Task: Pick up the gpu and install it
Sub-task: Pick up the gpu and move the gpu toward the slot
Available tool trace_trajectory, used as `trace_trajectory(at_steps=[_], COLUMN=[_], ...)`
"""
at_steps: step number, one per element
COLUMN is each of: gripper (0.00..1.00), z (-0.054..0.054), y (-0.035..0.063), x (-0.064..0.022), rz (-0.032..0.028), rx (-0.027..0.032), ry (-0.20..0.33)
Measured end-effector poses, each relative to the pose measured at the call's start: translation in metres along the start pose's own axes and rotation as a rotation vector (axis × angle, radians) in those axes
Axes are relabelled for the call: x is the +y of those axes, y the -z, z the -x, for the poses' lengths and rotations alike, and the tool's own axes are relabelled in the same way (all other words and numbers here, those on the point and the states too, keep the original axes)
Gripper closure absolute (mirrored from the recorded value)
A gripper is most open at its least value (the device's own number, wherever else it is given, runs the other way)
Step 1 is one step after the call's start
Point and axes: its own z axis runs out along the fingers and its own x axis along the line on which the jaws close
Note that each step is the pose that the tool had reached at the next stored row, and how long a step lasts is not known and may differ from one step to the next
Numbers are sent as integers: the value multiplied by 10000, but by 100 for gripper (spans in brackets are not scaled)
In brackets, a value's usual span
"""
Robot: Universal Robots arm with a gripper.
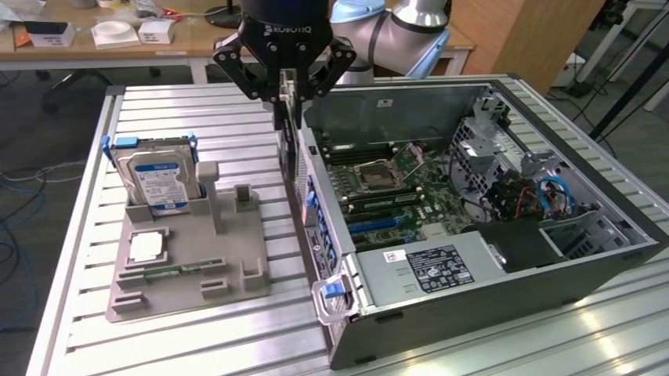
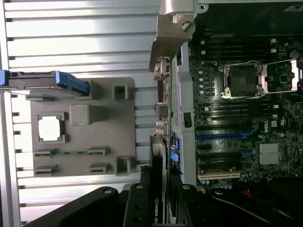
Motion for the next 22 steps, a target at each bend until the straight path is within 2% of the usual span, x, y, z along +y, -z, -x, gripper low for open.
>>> trace_trajectory(at_steps=[22], gripper=[74], z=[82], y=[-3], x=[12], rz=[0], rx=[0], ry=[-1])
